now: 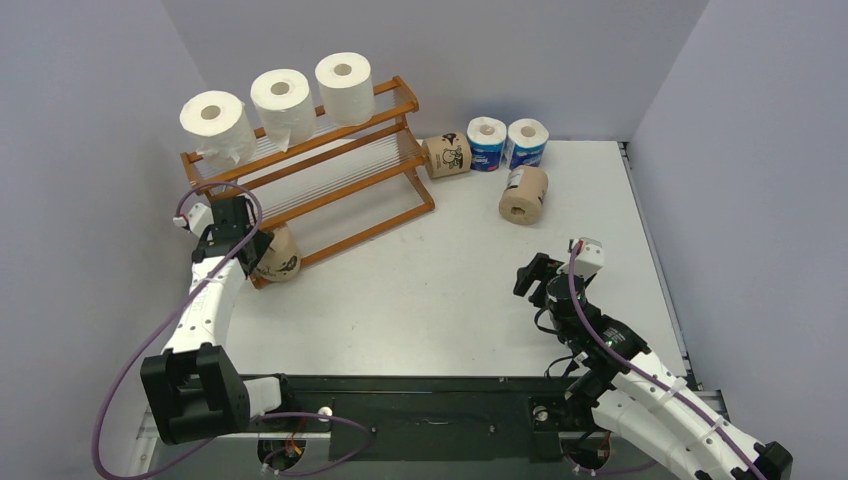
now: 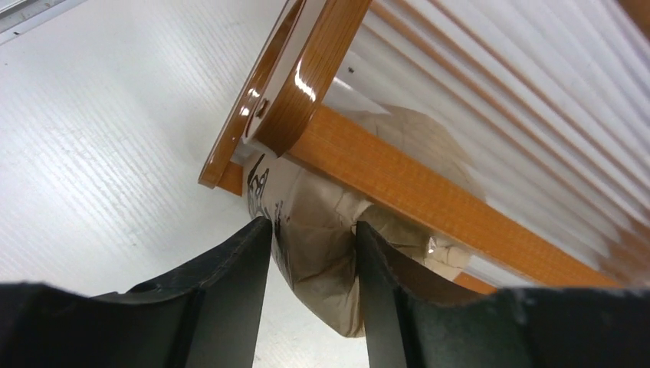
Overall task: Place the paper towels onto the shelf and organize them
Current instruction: Place the paper towel on the shelf.
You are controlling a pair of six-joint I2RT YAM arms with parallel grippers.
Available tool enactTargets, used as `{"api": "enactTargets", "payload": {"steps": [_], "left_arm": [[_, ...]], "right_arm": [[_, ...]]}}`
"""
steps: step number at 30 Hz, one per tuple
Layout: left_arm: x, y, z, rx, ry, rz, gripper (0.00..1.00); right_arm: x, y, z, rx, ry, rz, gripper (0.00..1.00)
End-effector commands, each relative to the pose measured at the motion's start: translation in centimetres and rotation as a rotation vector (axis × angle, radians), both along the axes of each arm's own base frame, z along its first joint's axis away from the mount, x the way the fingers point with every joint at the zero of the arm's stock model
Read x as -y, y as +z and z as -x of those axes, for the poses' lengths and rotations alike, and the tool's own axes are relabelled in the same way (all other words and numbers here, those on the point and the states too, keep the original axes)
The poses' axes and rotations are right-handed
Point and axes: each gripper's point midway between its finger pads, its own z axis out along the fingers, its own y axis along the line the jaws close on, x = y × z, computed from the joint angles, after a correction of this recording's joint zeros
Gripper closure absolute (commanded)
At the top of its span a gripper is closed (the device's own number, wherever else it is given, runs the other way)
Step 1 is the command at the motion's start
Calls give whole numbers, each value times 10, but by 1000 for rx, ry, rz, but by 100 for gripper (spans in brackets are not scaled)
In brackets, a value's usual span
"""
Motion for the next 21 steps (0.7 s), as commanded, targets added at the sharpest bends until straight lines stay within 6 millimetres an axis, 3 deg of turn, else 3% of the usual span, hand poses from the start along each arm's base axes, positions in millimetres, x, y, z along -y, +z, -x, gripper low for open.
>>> {"api": "enactTargets", "payload": {"steps": [1,4,13,21], "left_arm": [[-7,19,-20,107,28,-9,55],[-7,21,-19,110,24,-13,44],[-2,39,-10,142,0,-7,26],[9,61,17,179,-57,-28,9]], "right_arm": [[0,7,-3,36,-3,-16,31],[0,7,-3,36,-4,-16,31],[-1,8,-4,35,-2,-19,31],[-3,9,-4,37,6,-21,31]]}}
